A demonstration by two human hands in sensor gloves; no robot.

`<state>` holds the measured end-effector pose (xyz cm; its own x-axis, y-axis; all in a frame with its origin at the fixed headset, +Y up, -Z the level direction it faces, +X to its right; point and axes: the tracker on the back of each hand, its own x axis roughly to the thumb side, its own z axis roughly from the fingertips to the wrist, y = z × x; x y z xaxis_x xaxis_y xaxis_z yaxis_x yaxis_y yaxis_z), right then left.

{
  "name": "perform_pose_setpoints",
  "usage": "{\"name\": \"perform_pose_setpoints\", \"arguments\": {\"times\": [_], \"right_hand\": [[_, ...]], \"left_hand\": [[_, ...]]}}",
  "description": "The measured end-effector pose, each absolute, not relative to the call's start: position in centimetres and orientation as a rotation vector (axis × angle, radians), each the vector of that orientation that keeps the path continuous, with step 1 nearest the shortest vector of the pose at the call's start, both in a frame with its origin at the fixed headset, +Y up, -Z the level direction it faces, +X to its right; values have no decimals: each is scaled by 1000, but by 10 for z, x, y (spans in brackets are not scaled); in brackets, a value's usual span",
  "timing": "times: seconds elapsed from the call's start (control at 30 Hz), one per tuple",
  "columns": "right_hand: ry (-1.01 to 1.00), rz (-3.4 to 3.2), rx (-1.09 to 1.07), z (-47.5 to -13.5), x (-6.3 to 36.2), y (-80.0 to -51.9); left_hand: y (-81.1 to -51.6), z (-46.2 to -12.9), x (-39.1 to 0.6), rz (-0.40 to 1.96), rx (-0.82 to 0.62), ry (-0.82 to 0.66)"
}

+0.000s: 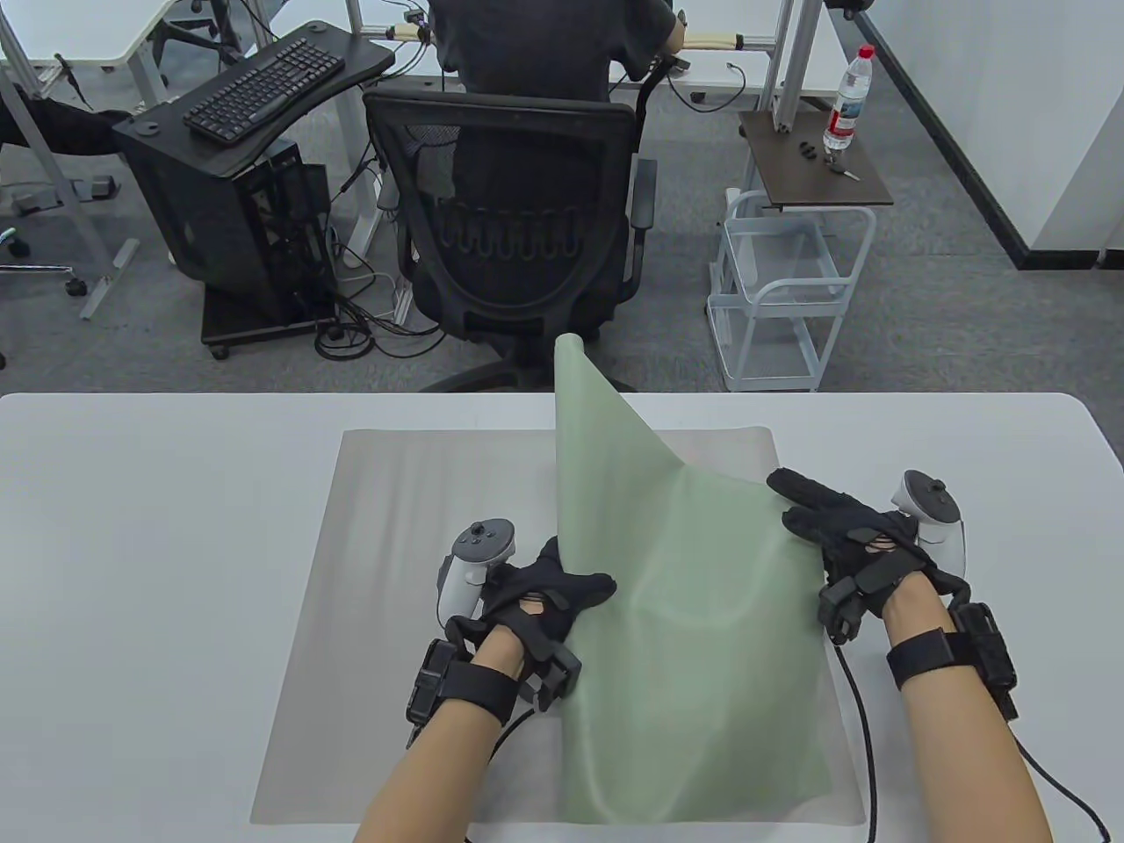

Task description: Unroll desk mats and stack together

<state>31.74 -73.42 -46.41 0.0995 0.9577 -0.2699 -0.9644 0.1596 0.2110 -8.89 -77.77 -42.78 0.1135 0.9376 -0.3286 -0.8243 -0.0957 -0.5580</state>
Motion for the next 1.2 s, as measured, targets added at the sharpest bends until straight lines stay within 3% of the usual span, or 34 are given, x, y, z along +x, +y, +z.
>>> {"name": "perform_pose_setpoints", "arguments": {"times": [0.17,0.27,0.47,0.83,1.2], "right_hand": [[453,1322,116,-466,319,-735],[460,1392,290,-463,320,-728],[356,1730,184,-468,322,-715],[210,1812,-28,-517,333,-721],[413,2669,-53,-541,286,-744]], "left_hand": [[-778,-427,-106,1673,-761,-224],[-769,-425,-113,1520,-764,-148],[-761,-424,-99,1147,-681,82],[-772,-431,-76,869,-683,178],[-783,-431,-52,921,-705,265]]}}
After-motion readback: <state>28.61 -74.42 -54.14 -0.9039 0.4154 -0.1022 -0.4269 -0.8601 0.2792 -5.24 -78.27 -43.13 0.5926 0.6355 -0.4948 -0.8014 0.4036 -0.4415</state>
